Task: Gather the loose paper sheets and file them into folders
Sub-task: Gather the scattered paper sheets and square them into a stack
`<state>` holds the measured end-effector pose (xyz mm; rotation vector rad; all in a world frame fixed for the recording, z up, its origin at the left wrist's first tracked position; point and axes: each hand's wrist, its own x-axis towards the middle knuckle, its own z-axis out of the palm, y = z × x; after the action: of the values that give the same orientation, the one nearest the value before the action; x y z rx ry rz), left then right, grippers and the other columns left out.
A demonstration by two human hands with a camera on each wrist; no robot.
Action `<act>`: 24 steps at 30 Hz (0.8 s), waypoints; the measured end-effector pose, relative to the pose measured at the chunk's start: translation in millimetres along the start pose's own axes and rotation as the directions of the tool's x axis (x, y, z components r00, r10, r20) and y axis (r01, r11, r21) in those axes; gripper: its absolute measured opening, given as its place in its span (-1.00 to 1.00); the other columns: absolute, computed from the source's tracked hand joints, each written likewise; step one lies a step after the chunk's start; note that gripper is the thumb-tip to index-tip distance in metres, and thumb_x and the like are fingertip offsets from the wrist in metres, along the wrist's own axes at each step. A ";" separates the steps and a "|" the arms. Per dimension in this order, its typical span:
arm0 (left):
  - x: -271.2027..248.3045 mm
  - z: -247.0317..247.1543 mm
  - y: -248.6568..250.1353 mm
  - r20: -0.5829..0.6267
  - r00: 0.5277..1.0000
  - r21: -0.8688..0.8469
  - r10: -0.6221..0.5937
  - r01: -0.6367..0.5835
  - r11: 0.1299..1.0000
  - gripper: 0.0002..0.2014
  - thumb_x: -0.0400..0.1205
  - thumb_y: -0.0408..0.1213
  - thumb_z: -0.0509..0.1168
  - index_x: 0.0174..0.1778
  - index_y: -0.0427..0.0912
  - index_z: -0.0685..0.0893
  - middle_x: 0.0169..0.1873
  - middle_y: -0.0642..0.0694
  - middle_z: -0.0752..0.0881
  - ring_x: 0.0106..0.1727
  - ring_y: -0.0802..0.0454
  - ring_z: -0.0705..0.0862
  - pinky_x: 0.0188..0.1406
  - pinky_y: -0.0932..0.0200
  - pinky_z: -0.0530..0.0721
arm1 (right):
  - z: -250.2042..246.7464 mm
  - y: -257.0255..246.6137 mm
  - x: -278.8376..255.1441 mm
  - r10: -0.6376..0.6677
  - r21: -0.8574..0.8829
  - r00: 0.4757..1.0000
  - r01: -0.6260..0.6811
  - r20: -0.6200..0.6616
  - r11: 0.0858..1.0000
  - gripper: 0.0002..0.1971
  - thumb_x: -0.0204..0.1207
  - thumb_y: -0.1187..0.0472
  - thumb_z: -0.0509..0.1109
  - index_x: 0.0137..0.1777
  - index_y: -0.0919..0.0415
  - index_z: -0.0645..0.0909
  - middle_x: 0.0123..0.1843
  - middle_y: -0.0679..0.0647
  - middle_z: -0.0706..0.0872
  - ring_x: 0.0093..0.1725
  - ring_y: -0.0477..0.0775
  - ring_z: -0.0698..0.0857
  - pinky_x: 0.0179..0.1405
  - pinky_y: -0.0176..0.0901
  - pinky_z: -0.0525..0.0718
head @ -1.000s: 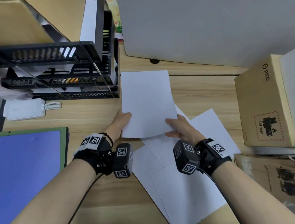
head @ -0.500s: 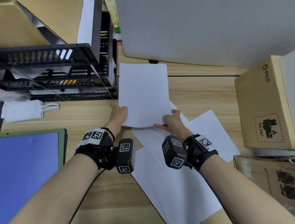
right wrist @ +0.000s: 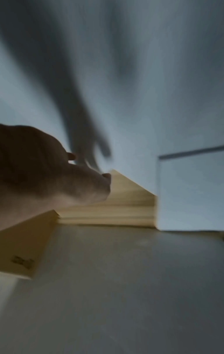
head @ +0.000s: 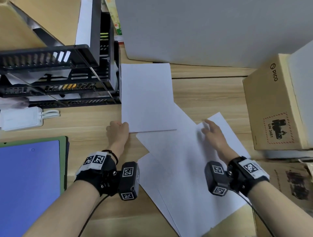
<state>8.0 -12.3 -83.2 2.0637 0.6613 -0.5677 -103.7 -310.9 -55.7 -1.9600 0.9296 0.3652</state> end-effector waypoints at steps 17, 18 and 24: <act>-60.2 64.1 -30.9 0.580 0.729 0.259 0.362 -0.587 0.767 -0.55 0.68 -0.25 0.31 0.51 0.00 0.51 0.67 -0.05 0.18 0.70 0.00 0.06 0.67 0.09 0.01 | -10.5 70.4 -46.4 0.034 0.138 0.999 -0.031 -0.020 0.990 -0.36 0.50 0.18 0.49 0.57 0.05 0.39 0.57 0.02 0.38 0.56 0.05 0.36 0.49 -0.03 0.40; -62.0 66.3 -31.2 0.593 0.718 0.271 0.364 -0.604 0.750 -0.52 0.68 -0.24 0.30 0.55 0.00 0.46 0.69 -0.04 0.12 0.71 0.03 0.00 0.68 0.08 -0.02 | -17.0 79.8 -46.7 0.049 0.082 0.998 -0.045 -0.038 0.996 -0.27 0.42 0.11 0.56 0.58 0.07 0.37 0.56 0.05 0.38 0.57 0.09 0.35 0.54 0.09 0.37; -72.0 79.2 -15.7 0.653 0.680 0.381 0.333 -0.676 0.631 -0.34 0.66 -0.07 0.32 0.67 -0.02 0.25 0.72 -0.01 -0.02 0.72 0.05 -0.08 0.65 0.09 0.00 | -14.5 97.2 -47.2 0.153 -0.183 0.987 -0.159 -0.044 0.970 0.13 0.24 -0.08 0.68 0.70 0.07 0.06 0.70 0.12 0.06 0.69 0.17 0.00 0.66 0.13 0.09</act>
<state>-68.0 -89.0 -89.6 2.3541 -0.5558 -1.0275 -208.2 -330.7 -79.7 -2.0711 1.1063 0.5318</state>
